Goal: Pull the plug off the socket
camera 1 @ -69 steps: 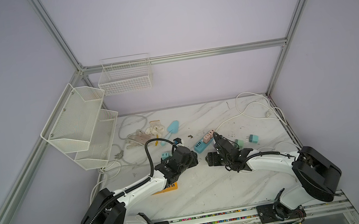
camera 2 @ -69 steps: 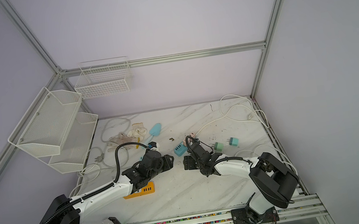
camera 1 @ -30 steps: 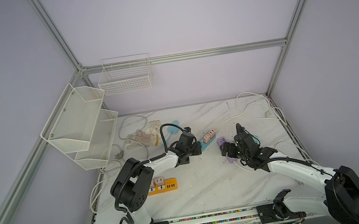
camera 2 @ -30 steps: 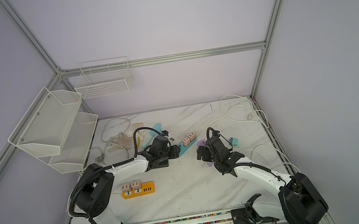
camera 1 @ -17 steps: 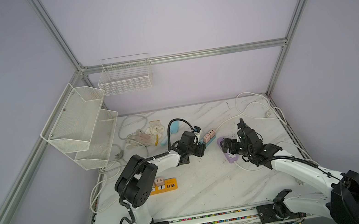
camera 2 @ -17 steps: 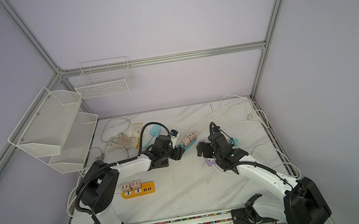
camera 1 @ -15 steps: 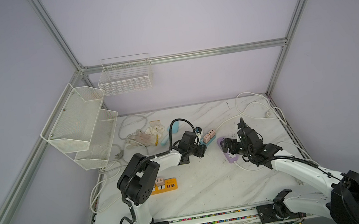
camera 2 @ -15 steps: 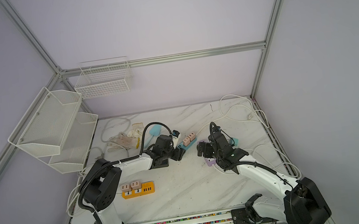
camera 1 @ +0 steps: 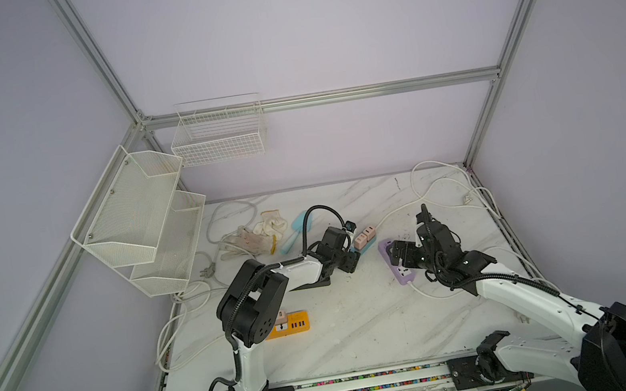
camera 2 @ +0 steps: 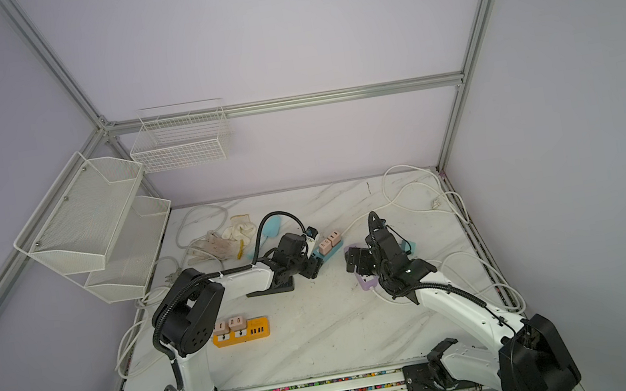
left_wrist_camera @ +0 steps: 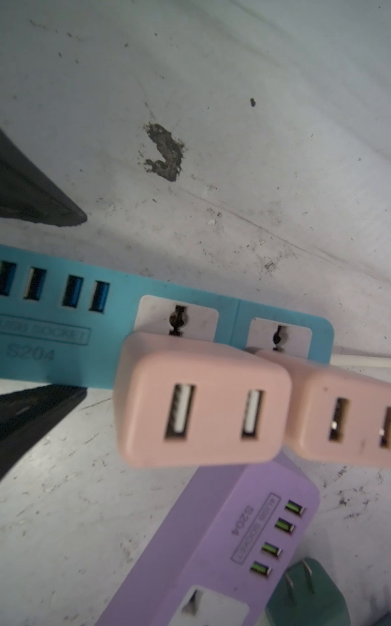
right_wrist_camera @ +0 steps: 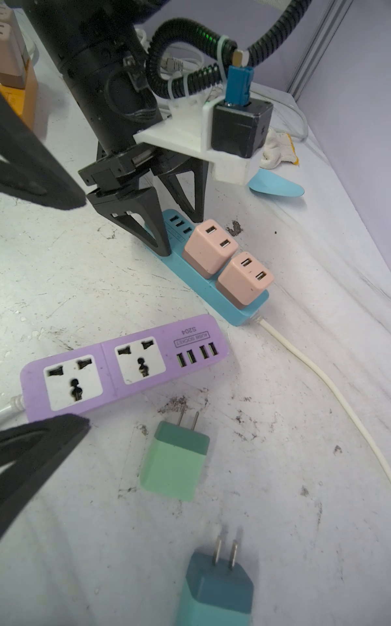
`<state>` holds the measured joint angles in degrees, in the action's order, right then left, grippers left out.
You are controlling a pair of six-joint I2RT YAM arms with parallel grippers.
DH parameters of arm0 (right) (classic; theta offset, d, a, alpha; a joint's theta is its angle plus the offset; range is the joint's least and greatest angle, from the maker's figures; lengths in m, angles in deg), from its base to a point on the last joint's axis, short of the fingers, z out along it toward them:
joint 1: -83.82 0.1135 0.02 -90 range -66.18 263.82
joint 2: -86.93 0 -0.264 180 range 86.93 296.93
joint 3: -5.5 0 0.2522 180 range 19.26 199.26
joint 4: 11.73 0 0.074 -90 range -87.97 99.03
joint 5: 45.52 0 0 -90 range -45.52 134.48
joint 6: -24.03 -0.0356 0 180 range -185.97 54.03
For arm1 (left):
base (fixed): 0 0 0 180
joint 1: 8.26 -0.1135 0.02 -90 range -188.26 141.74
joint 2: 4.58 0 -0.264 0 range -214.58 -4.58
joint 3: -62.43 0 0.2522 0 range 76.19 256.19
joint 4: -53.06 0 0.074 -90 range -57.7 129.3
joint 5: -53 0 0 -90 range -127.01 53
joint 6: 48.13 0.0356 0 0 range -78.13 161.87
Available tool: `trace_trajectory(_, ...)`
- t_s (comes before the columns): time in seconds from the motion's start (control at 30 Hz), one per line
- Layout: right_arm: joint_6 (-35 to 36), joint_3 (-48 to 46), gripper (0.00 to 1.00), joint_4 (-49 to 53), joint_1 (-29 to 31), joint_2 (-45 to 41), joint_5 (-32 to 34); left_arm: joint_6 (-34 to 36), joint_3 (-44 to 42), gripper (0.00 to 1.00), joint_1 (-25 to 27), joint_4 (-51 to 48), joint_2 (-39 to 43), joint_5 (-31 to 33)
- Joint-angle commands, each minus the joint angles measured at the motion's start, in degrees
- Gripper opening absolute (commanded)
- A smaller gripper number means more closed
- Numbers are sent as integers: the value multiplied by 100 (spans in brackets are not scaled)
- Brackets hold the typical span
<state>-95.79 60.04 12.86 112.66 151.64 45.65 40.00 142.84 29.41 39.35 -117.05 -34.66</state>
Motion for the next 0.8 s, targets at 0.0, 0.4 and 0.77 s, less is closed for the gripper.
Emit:
trace_trajectory(0.0, 116, 177, 97, 139, -44, 0, 93, 131, 515, 71, 3, -15, -65, 111)
trace_trajectory(0.4, 231, 188, 97, 139, -56, 115, 40, -34, 458, 48, 12, -183, -184, -320)
trace_trajectory(0.77, 219, 193, 97, 243, -86, 104, 93, -841, -26, 31, 221, -414, 401, 249)
